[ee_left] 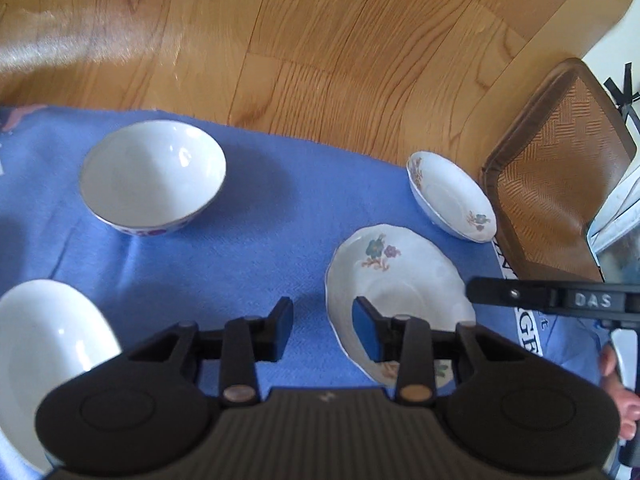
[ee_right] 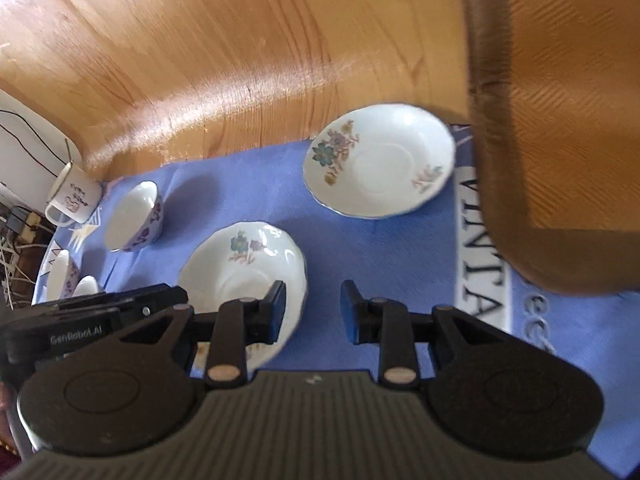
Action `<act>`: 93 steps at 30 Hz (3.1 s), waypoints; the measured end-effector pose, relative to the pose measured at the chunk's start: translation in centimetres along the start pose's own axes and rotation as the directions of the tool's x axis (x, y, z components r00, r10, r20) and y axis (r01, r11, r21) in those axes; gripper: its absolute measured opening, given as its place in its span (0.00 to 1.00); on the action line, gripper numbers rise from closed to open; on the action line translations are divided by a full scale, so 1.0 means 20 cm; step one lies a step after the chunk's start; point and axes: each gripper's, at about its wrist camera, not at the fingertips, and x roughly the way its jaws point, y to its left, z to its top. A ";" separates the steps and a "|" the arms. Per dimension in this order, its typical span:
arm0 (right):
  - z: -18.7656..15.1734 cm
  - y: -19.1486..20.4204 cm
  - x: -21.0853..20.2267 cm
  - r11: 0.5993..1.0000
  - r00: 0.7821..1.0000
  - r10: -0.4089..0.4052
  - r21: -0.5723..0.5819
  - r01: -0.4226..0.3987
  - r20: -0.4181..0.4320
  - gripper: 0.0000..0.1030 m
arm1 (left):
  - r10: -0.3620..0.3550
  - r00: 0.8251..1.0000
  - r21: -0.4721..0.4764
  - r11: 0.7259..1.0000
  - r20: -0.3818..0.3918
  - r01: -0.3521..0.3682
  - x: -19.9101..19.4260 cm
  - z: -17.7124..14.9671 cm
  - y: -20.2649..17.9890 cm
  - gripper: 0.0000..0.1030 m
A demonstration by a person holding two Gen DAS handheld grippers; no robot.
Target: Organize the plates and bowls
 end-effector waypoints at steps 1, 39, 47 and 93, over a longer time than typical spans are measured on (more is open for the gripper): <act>0.01 0.00 0.02 1.000 1.000 -0.001 -0.001 0.001 -0.005 0.31 | -0.002 1.000 -0.002 1.000 -0.005 0.002 0.02 0.00 0.00 0.29; -0.78 -0.42 -0.94 0.972 0.957 -0.217 0.130 0.194 0.195 0.09 | -0.182 0.979 0.317 0.927 -0.093 0.202 -0.22 -0.66 -1.19 0.10; -0.93 -0.64 -1.13 0.942 0.929 -0.298 0.222 0.250 0.219 0.09 | -0.205 0.968 0.361 0.900 -0.145 0.244 -0.14 -0.76 -1.46 0.10; -0.94 -0.75 -1.14 0.908 0.876 -0.405 0.227 0.352 0.262 0.17 | -0.181 0.974 0.424 0.878 -0.133 0.221 -0.09 -0.80 -1.52 0.16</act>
